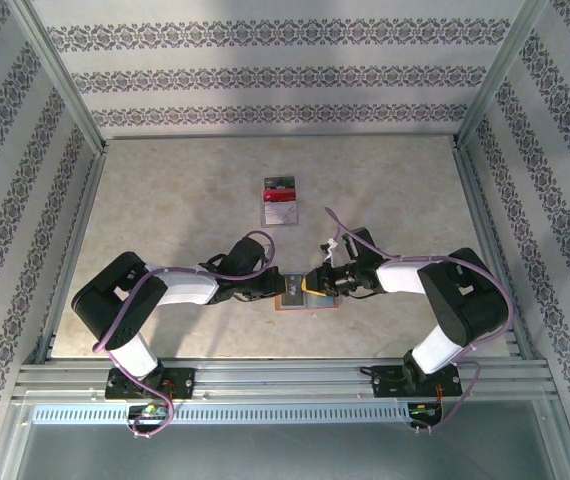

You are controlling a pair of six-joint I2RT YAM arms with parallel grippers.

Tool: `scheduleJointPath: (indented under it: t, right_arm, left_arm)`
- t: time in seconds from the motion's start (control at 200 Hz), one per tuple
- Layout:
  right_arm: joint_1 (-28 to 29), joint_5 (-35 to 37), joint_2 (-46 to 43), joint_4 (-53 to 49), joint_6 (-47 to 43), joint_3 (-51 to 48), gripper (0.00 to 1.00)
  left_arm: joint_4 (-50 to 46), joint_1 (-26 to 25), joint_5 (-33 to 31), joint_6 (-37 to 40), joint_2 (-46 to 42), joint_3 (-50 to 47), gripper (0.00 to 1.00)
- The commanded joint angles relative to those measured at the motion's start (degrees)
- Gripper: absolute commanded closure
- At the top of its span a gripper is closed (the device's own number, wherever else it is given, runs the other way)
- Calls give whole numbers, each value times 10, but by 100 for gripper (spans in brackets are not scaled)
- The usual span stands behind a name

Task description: Take the credit cards out of the card holder

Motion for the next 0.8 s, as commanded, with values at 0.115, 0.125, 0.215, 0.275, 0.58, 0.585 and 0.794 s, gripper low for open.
scheduleJointPath:
  t: [0.115, 0.125, 0.215, 0.275, 0.58, 0.585, 0.794]
  right_arm:
    - [9, 30, 8, -17, 2, 20, 78]
    - [10, 32, 8, -19, 2, 20, 78]
    - [12, 42, 8, -27, 2, 21, 77]
    - [13, 47, 12, -32, 3, 22, 77]
    - [25, 33, 29, -10, 11, 26, 77]
    - [25, 32, 29, -9, 11, 26, 77]
    - [23, 24, 28, 6, 14, 20, 79]
  left_arm:
    - [-97, 5, -46, 16, 36, -17, 100]
    - [-97, 5, -46, 16, 36, -17, 100]
    - [-98, 5, -46, 17, 36, -17, 100]
    - [-98, 5, -46, 17, 36, -17, 100]
    - [-96, 5, -45, 17, 37, -17, 100]
    - [-96, 5, -46, 17, 37, -18, 100]
    - [-95, 5, -46, 16, 38, -18, 100]
